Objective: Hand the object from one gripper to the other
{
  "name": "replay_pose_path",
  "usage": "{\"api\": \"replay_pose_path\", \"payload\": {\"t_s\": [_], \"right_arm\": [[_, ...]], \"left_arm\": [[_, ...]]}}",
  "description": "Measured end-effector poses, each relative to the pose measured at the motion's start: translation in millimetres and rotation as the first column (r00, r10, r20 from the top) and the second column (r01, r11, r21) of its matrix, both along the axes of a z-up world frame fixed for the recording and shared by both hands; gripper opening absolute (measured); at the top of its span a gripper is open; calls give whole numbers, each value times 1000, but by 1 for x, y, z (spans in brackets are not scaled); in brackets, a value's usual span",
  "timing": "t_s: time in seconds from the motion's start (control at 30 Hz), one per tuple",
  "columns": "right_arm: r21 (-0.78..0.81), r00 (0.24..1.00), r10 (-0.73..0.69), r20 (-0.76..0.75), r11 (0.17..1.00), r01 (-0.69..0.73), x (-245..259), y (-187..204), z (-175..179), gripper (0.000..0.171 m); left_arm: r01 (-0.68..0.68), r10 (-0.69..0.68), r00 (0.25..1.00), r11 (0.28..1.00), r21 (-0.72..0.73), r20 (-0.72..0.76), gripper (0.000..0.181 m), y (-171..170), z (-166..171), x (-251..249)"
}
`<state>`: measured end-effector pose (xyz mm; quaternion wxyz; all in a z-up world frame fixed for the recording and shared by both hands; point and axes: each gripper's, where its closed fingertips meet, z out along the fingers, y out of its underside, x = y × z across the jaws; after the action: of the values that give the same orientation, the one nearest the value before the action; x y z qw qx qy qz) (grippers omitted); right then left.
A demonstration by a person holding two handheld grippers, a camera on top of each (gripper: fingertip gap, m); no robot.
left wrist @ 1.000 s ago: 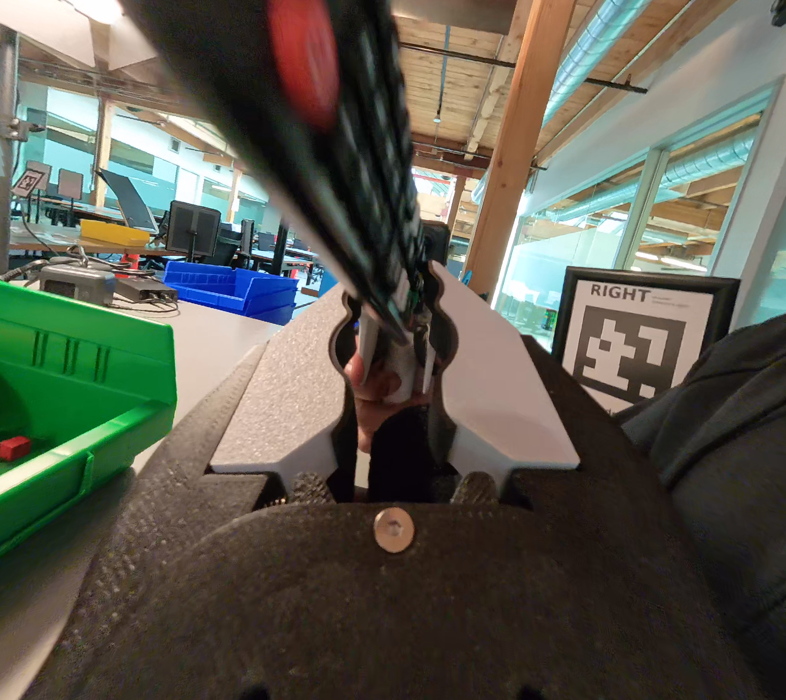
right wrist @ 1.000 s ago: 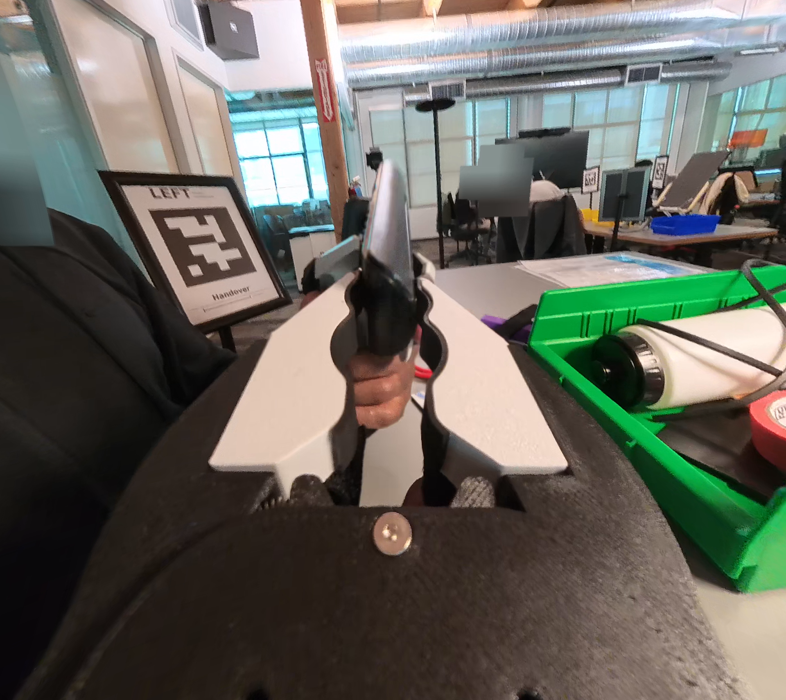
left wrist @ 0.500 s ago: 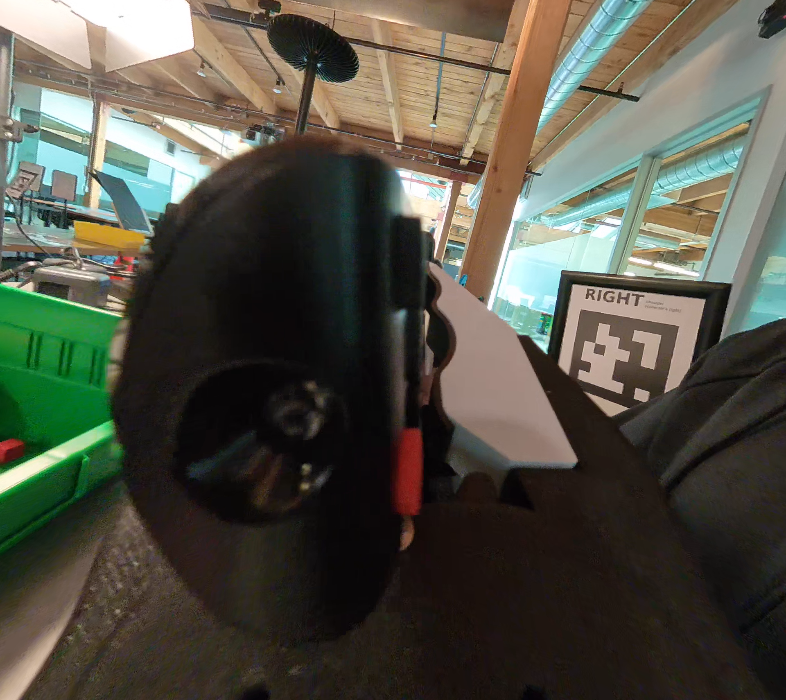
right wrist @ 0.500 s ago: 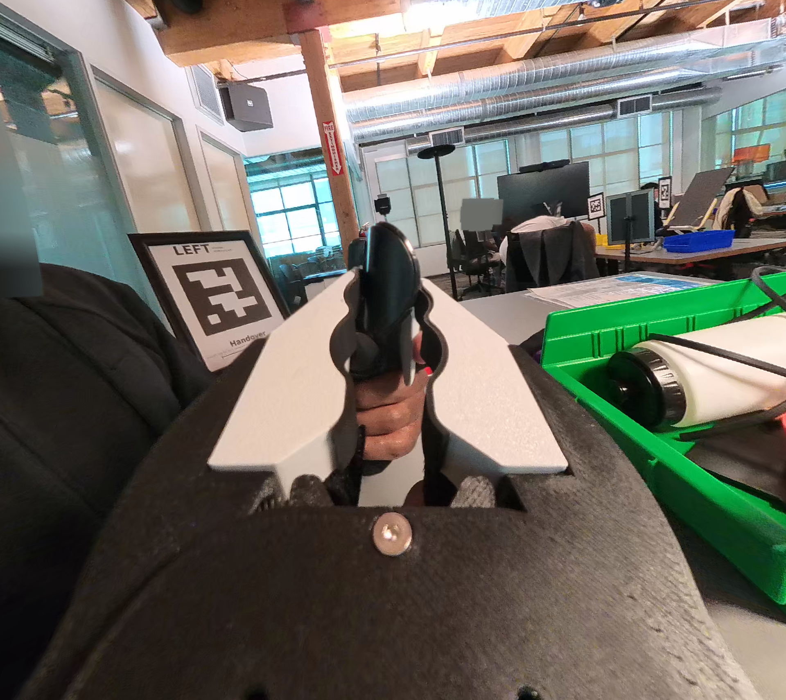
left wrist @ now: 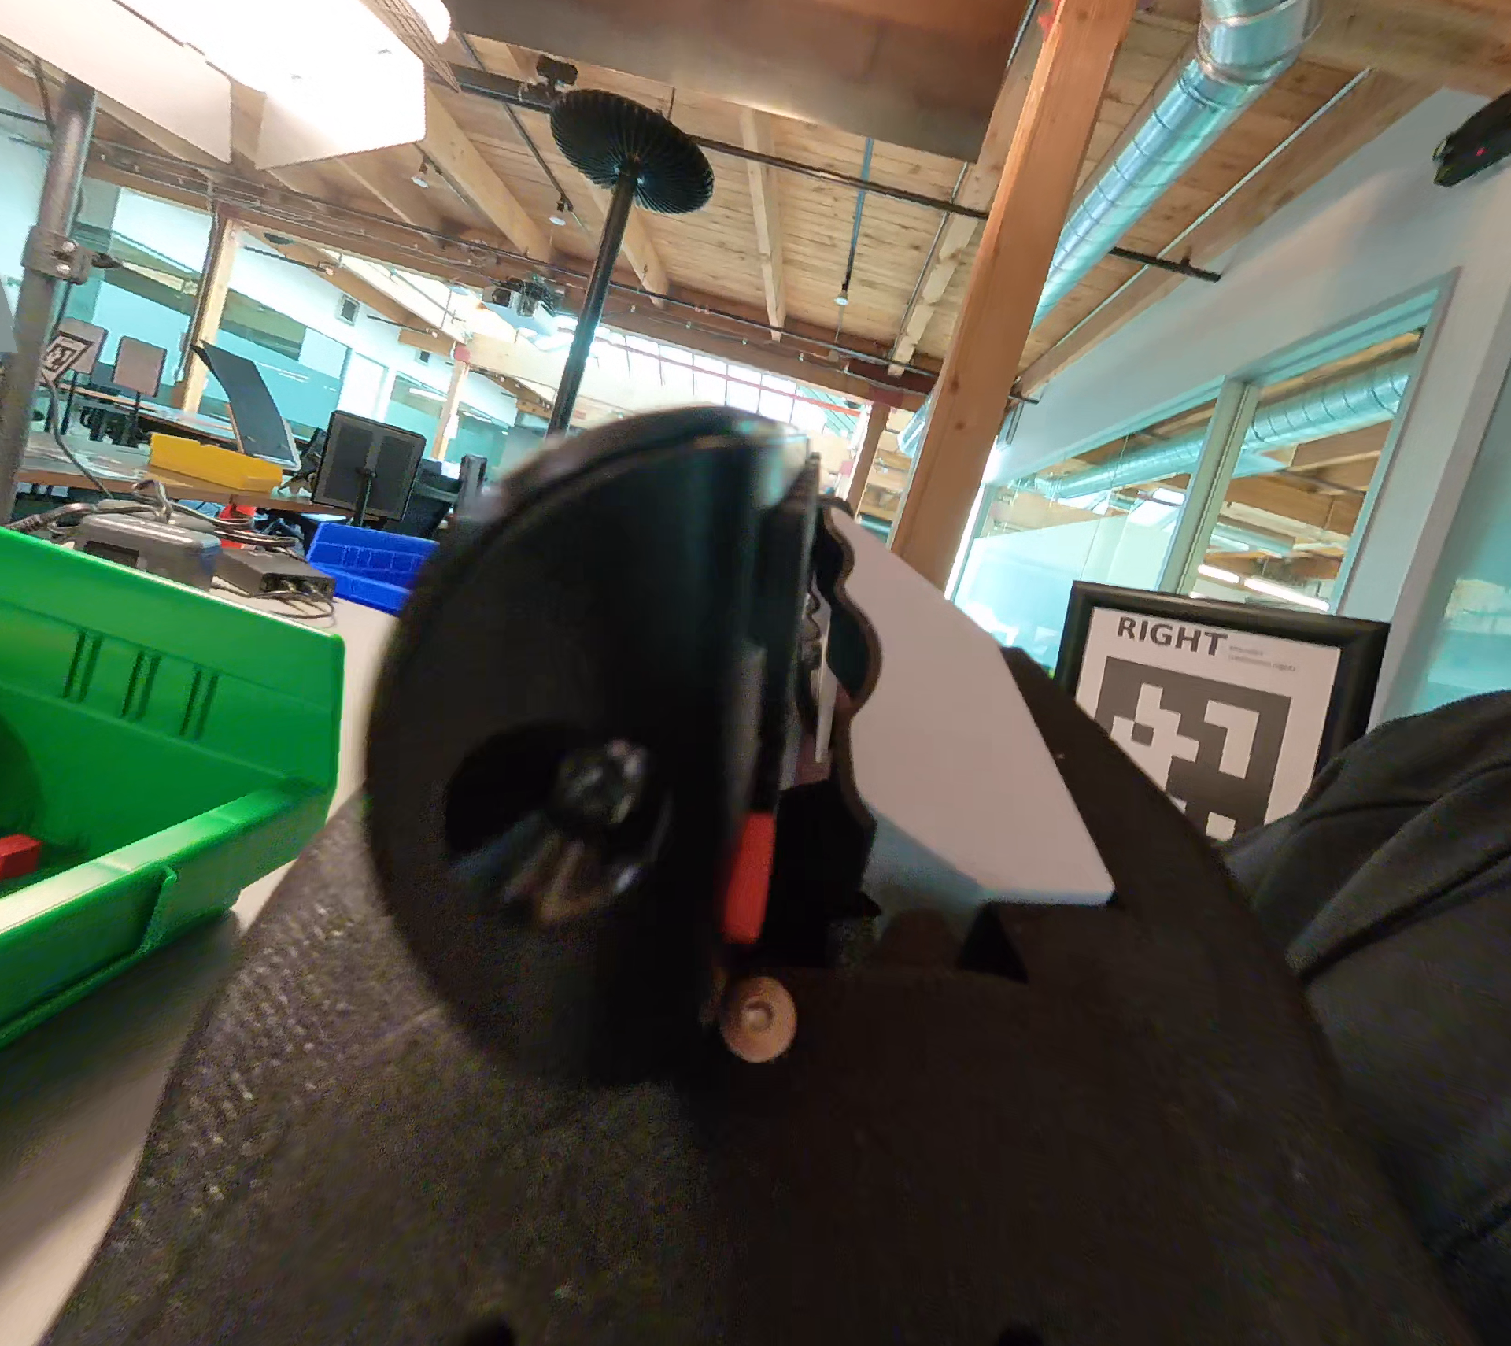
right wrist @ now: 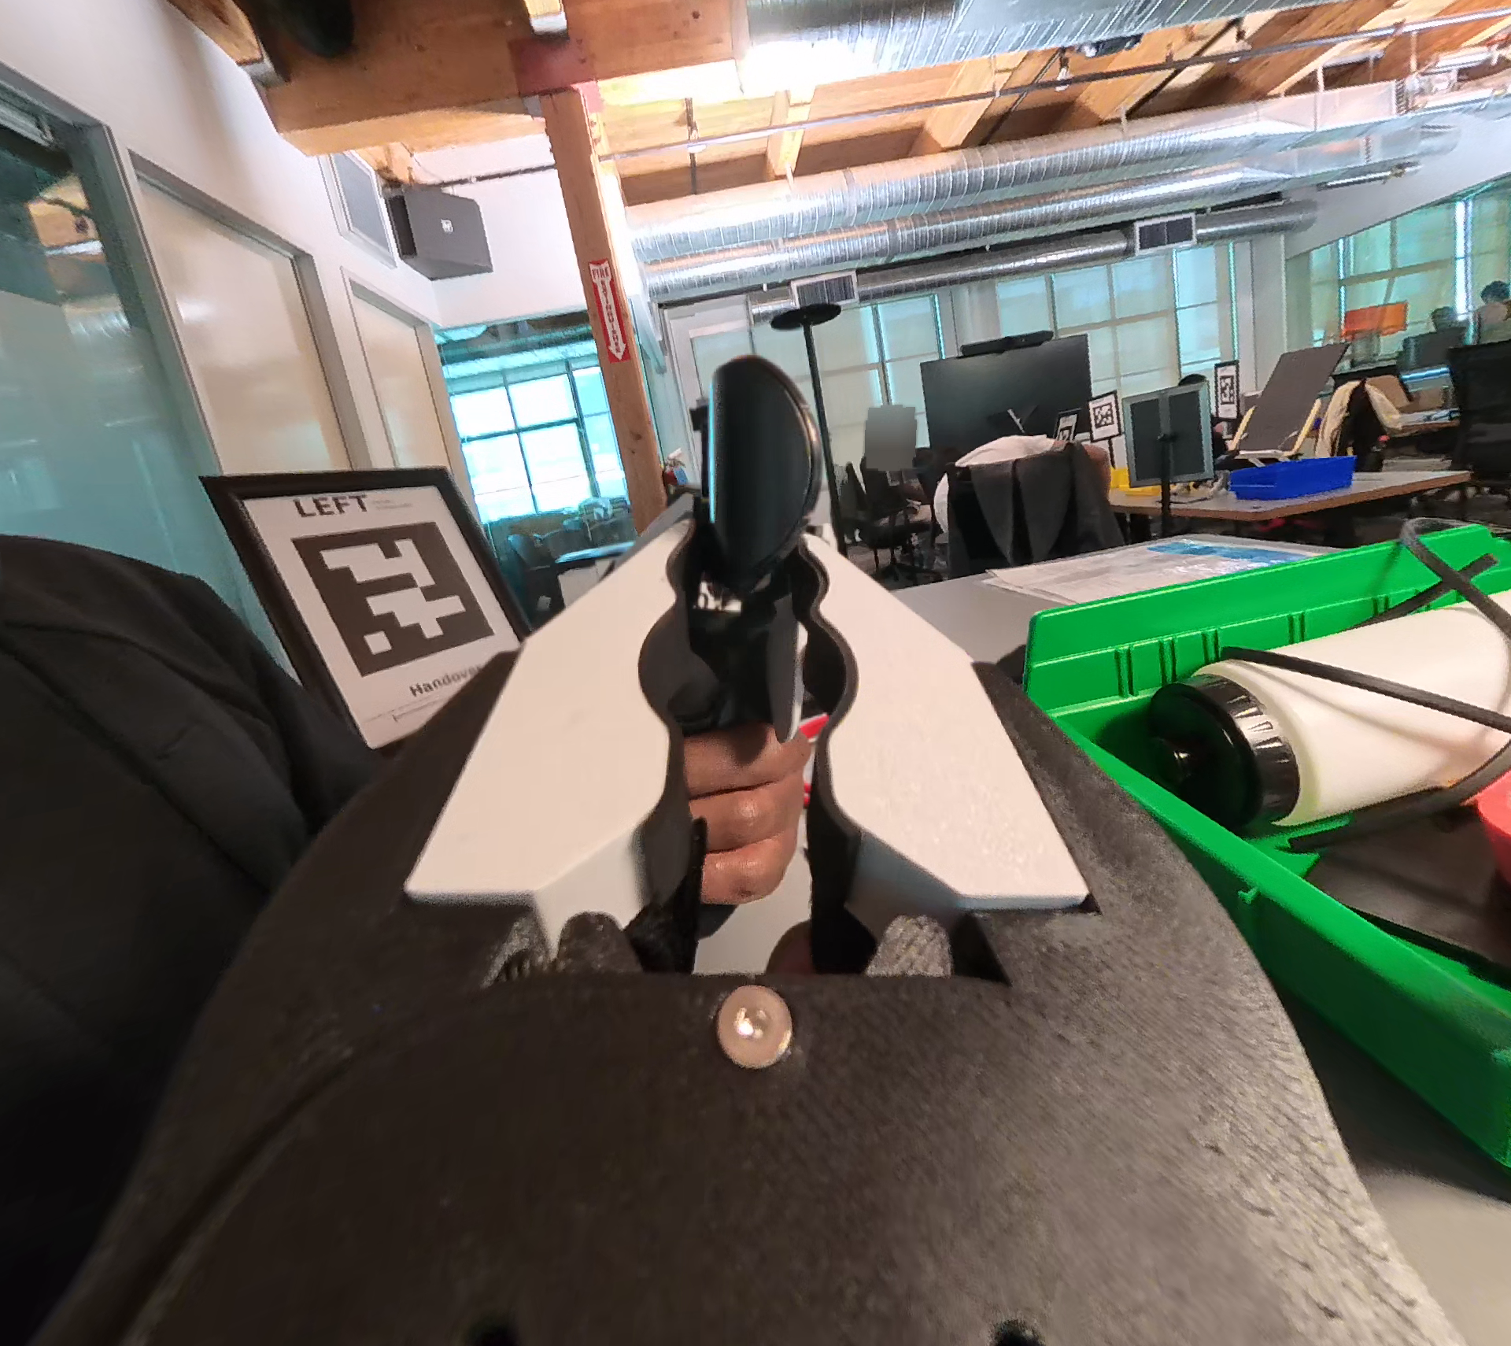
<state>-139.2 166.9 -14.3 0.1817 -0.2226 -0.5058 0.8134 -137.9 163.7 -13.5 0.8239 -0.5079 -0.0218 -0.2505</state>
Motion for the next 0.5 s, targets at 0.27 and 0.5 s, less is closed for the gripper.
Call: {"api": "replay_pose_path", "payload": {"t_s": [0.27,0.5], "right_arm": [[-112,1000,-5,-29,994,1,3,16,13,22],[-42,999,-42,-5,998,42,-5,0,3,22]], "left_arm": [[42,-42,999,999,18,21,29,-3,1,1],[54,-54,998,999,6,40,28,-1,-1,1]]}}
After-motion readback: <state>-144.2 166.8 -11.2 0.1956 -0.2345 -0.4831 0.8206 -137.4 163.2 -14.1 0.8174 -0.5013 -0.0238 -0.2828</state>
